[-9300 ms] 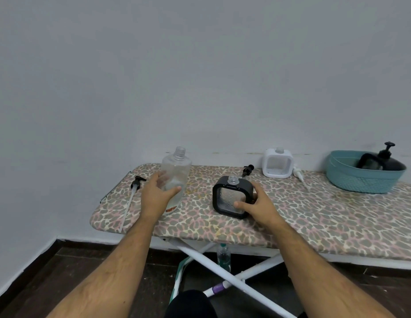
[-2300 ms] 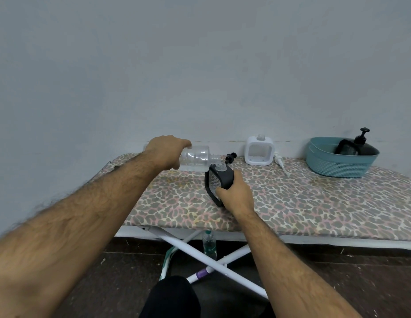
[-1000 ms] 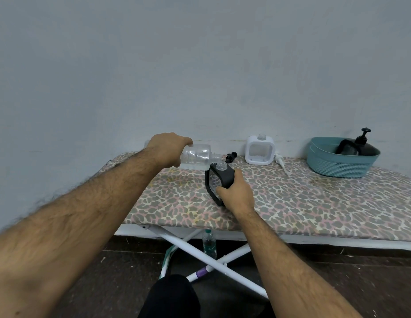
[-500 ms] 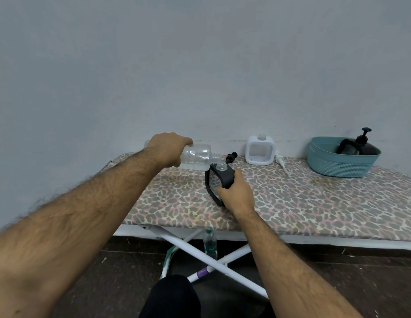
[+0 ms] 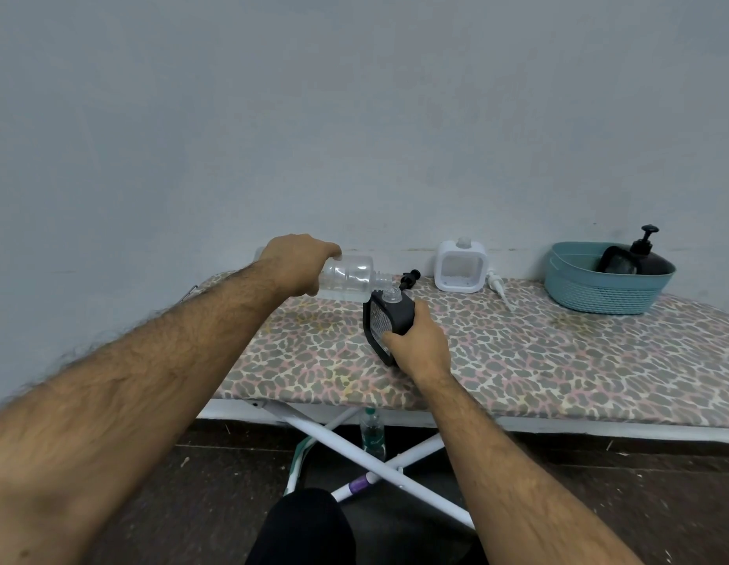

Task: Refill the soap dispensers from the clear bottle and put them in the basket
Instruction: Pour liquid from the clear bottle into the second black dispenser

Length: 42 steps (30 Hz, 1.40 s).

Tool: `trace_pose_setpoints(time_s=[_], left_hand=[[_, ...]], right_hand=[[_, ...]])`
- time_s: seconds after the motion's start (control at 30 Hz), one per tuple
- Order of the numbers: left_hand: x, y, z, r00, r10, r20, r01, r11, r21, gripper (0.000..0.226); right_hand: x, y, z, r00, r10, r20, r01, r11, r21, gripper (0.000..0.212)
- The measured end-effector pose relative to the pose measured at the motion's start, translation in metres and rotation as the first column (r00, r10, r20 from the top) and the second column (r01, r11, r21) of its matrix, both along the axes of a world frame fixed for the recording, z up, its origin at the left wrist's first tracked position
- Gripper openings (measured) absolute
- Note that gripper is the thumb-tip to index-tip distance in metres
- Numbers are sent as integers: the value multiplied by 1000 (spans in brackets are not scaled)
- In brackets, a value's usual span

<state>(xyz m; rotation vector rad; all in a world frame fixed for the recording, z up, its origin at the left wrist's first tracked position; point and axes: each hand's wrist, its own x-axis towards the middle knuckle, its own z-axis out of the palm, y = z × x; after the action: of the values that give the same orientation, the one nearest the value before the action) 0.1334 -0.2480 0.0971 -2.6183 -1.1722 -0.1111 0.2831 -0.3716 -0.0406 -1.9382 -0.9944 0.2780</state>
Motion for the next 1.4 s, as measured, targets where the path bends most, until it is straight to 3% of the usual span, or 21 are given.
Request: trace_pose_setpoints(time_s=[0.8, 1.17, 1.3, 1.4], left_hand=[[-4, 0, -6, 999, 10, 33, -9, 999, -40, 71], [-21, -4, -32, 974, 36, 222, 16, 973, -228, 68], [-29, 3, -48, 889, 99, 447, 92, 918, -386, 67], [-38, 10, -57, 820, 128, 558, 126, 910, -394, 69]], right_hand=[[0, 0, 0, 1000, -4, -6, 4, 1000, -8, 50], [-1, -2, 2, 999, -1, -35, 0, 1000, -14, 53], [-1, -3, 2, 999, 2, -33, -3, 1000, -16, 51], [-1, -3, 1, 999, 2, -33, -3, 1000, -13, 48]])
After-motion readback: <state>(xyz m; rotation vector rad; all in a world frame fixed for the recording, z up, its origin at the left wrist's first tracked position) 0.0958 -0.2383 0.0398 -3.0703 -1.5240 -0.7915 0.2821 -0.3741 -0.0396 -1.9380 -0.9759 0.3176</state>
